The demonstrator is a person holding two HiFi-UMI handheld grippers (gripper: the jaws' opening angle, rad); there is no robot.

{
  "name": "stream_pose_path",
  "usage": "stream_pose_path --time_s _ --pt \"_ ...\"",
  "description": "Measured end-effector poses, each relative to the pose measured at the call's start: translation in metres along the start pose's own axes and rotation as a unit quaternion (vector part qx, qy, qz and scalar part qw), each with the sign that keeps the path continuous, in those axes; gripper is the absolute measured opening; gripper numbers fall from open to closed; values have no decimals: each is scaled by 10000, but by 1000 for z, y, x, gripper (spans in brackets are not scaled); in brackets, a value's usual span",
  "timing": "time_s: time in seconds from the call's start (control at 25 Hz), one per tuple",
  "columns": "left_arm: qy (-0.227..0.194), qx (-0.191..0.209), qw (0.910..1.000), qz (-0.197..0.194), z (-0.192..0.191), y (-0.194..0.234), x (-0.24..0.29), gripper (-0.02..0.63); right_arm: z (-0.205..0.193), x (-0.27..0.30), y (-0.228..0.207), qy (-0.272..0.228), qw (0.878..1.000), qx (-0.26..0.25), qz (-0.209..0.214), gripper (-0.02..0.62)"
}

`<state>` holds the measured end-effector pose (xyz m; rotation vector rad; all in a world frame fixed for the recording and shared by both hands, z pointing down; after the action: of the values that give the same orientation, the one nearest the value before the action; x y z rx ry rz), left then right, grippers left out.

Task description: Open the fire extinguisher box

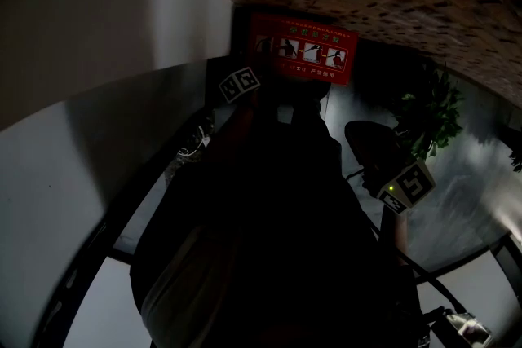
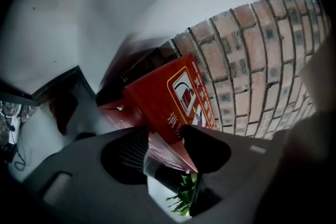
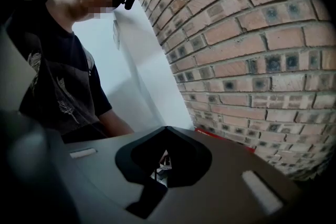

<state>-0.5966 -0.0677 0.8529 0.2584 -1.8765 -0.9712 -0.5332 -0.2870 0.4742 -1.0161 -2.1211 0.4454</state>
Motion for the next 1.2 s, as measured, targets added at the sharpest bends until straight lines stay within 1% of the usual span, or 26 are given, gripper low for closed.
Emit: stream_pose_path --time_s 0.08,0.2,0.28,0.4,0.56,0.68,0.84,0.92,1.0,1.12,1.2 --pt "24 51 9999 -115 4 0 2 207 -3 -1 -3 -15 10000 63 -35 0" --pt "105 170 9997 -163 6 -2 0 205 -6 4 -4 24 10000 61 0 0" --pt "192 235 9994 -140 5 -5 -4 198 -2 8 -1 11 10000 -5 33 0" --pt "368 462 9981 -169 5 -10 -12 192 9 13 5 -138 9998 -108 127 0" --pt "333 681 9963 -404 14 -25 -27 181 13 13 6 -255 9995 -121 111 0" --pt "434 868 9940 -495 17 -35 -34 179 17 12 8 -322 9994 -115 64 0" --pt "363 1013 9921 -650 29 -54 -46 179 30 13 14 -440 9987 -265 -10 0" --pt "333 1192 9889 -820 35 -67 -54 179 33 11 15 -542 9981 -296 -49 0" --pt "274 1475 9835 -1007 47 -83 -60 179 30 6 13 -691 9973 -253 -70 0" --pt "53 1813 9750 -1283 72 -110 -64 179 30 3 13 -846 9961 -206 -150 0" --pt "-66 2038 9693 -1377 87 -124 -63 179 25 1 11 -933 9954 -147 -151 0"
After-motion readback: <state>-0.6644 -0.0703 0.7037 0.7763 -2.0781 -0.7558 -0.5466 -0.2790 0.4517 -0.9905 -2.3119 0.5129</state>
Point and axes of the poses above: the fingertips, and each gripper's own axes: x forward along the fingers, y to its left, z out of its top, the point moved 6 cm from there along -x, backward along the fingers, and after that the axes turned 13 degrees about x, right-handed, at the moved point
